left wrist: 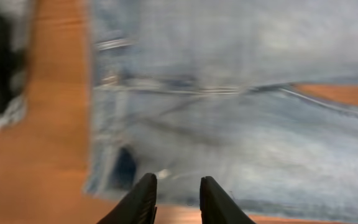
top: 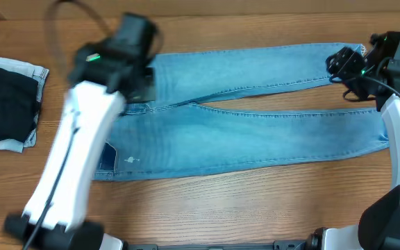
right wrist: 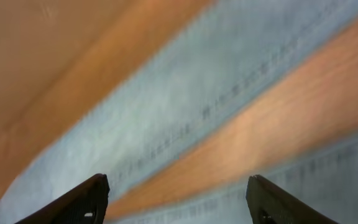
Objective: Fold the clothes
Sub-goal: 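Smooth the lower leg with both grippers, pressing it flat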
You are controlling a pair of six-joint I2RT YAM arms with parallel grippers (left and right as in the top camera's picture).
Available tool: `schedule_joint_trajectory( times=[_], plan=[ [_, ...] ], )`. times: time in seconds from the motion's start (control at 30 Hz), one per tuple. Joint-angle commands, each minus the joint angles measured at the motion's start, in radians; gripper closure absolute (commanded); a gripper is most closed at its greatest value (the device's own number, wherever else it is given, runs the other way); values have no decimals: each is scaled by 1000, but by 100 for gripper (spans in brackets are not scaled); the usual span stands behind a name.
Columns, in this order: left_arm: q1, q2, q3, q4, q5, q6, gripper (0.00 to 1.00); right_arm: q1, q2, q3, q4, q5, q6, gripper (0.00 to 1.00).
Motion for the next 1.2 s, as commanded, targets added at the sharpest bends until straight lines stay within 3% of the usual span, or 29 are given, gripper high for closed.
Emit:
schedule_joint_trajectory(
  times=[0.0, 0.1, 0.27, 0.37, 0.43, 0.5, 0.57, 0.6, 0.63, 0.67, 0.8, 0.93, 1.17],
  plan=[
    [109, -171, 21, -78, -83, -70, 69, 0, -40, -2, -94, -72, 4, 25],
    [177, -264, -11, -122, -48, -68, 60, 14, -40, -3, -225, -72, -35, 24],
    [183, -300, -230, -66, 111, -10, 59, 64, -40, -14, -402, 32, -56, 28],
    [183, -299, -488, 105, 257, 40, 62, 95, -40, -58, -436, 118, -47, 45],
    [183, -299, -649, 236, 358, 45, 64, 98, -40, -117, -431, 123, -32, 78],
    [183, -299, -756, 321, 436, 52, 65, 98, -40, -171, -429, 123, -22, 81],
    [183, -299, -820, 353, 445, 53, 67, 98, -40, -236, -420, 117, -21, 81],
    [183, -299, -842, 359, 445, 61, 67, 98, -40, -262, -416, 115, -21, 76],
    [183, -299, -862, 364, 444, 83, 67, 98, -40, -286, -413, 115, -22, 53],
    [183, -299, -877, 367, 440, 100, 67, 98, -40, -310, -404, 114, -21, 39],
    [182, -299, -929, 406, 422, 105, 60, 97, -40, -376, -370, 77, -21, 31],
    [154, -299, -1007, 496, 424, 105, 61, 97, -40, -417, -328, -16, -18, 27],
    [-61, -296, -1060, 654, 313, 133, 58, 97, -40, -418, -331, -36, -23, 25]
  ],
)
